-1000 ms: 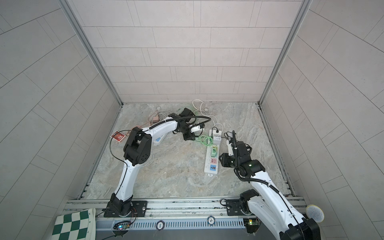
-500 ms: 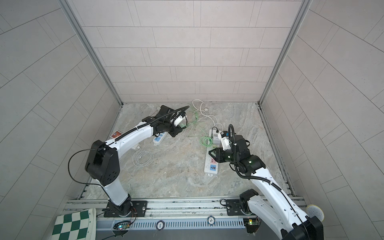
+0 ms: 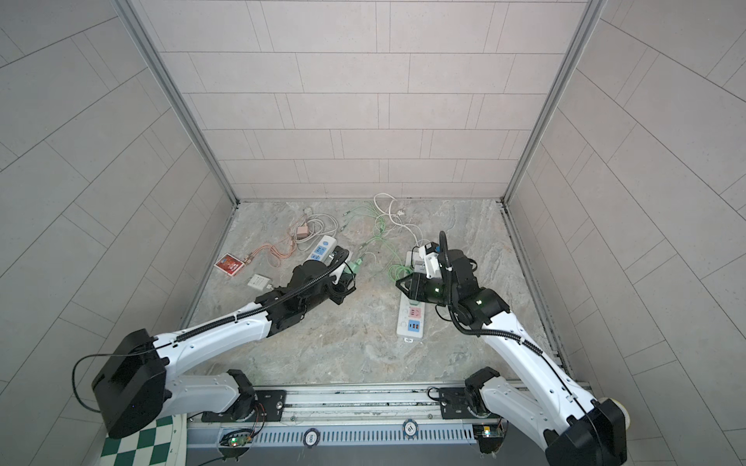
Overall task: Insert plugs into power strip
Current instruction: Pick up the plug from the center of the table, then insert the plug into the socket.
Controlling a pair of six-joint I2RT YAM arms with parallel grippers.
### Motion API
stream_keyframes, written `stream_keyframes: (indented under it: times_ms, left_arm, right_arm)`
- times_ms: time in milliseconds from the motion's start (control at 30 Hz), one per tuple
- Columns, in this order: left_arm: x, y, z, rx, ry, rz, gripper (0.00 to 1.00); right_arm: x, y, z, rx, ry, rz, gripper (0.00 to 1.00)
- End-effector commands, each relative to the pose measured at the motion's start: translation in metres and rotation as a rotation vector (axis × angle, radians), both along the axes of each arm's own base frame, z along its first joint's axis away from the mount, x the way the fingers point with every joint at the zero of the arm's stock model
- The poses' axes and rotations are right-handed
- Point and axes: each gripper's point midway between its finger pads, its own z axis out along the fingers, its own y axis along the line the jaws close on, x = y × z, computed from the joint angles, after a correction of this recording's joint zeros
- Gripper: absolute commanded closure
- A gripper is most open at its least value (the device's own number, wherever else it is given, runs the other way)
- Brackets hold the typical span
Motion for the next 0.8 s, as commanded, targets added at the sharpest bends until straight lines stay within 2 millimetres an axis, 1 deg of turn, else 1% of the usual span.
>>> stream_keyframes:
  times_ms: [0, 133, 300, 400, 533, 633, 767]
  left_arm:
    - [0.012, -0.003, 0.051, -0.111, -0.244, 0.084, 0.72]
    - [0.004, -0.019, 0.058, -0.077, -0.358, 0.06, 0.71]
    - [-0.001, -0.035, 0.054, -0.027, -0.414, 0.039, 0.71]
    - [-0.002, -0.038, 0.052, -0.017, -0.418, 0.031, 0.7]
    - [-0.004, -0.04, 0.048, -0.001, -0.42, 0.02, 0.7]
    - [-0.006, -0.041, 0.048, -0.004, -0.425, 0.011, 0.7]
    - [-0.008, -0.04, 0.045, 0.004, -0.429, 0.009, 0.69]
  right_arm:
    - [0.005, 0.004, 0.005, -0.027, 0.06, -0.034, 0.66]
    - [0.01, 0.02, 0.003, -0.091, 0.107, -0.013, 0.67]
    - [0.015, 0.04, -0.001, -0.177, 0.145, 0.016, 0.67]
    - [0.019, 0.046, 0.003, -0.184, 0.16, 0.013, 0.65]
    - [0.026, 0.056, 0.01, -0.146, 0.129, -0.006, 0.62]
    - [0.031, 0.061, 0.009, -0.116, 0.128, -0.024, 0.57]
    - [0.035, 0.071, 0.022, -0.052, 0.125, -0.027, 0.57]
